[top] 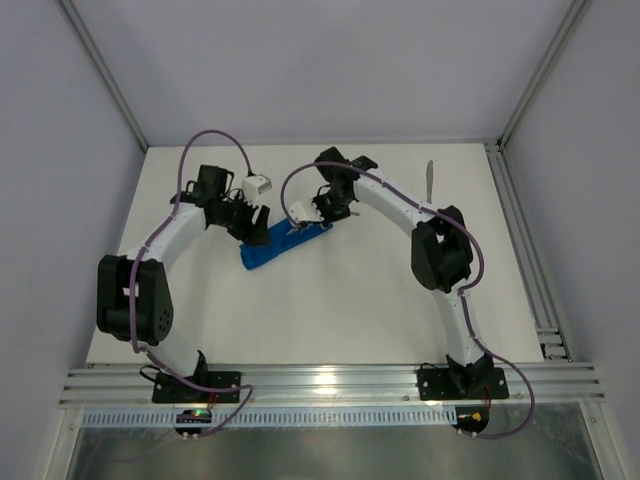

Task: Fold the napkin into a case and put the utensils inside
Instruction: Pass from the right arm to the left

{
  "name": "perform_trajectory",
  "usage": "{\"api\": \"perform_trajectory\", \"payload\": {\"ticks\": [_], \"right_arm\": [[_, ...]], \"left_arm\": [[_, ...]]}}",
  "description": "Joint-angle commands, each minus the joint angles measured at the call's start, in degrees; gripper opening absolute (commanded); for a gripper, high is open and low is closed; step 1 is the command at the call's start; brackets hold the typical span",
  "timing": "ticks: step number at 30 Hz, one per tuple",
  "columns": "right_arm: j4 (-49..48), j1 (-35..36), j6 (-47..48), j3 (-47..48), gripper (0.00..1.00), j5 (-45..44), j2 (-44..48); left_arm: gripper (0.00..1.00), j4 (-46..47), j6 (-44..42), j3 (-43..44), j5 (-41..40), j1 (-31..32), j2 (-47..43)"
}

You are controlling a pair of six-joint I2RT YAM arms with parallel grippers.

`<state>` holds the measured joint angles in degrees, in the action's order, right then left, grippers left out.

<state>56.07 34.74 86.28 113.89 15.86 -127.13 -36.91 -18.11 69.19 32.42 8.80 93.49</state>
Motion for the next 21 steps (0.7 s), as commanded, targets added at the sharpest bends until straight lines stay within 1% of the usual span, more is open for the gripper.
{"api": "perform_trajectory", "payload": {"ticks": [1, 4, 7, 9, 13, 16, 19, 20, 21], "right_arm": [[4.22, -0.64, 0.03, 0.9, 0.04, 6.63, 3.46], [4.4, -0.9, -1.63, -0.76, 0.04, 9.36, 4.78], [2.03, -0.99, -2.43, -4.63, 0.04, 11.64, 7.5], [-0.26, -1.25, -3.22, -7.17, 0.04, 14.28, 9.87], [-1.41, -1.34, -3.66, -8.59, 0.04, 16.31, 11.82], [-1.32, -1.34, -3.58, -8.68, 0.04, 16.66, 12.61], [-1.14, -1.08, -3.4, -8.94, 0.03, 15.61, 12.87], [-0.79, -0.99, -3.05, -8.94, 0.04, 15.35, 12.87], [-0.7, -0.99, -3.05, -9.03, 0.04, 15.34, 12.96]], "left_arm": [[0.66, 9.29, -3.42, -1.42, 4.93, 3.14, -4.02], [0.69, 14.31, -6.23, -3.27, 6.68, 5.87, -4.63], [0.7, 19.14, -5.8, -4.85, 9.57, 6.76, -4.64], [0.7, 20.03, -5.71, -5.03, 9.85, 6.93, -4.37], [0.68, 18.98, -6.06, -4.41, 10.55, 7.81, -2.88], [0.63, 19.5, -5.19, -4.41, 8.89, 9.22, -2.62], [0.57, 20.2, -3.78, -4.24, 7.75, 9.92, -2.53], [0.49, 20.38, -3.43, -4.06, 6.96, 10.18, -2.35], [0.46, 20.29, -3.42, -3.89, 6.52, 10.53, -2.18]]}}
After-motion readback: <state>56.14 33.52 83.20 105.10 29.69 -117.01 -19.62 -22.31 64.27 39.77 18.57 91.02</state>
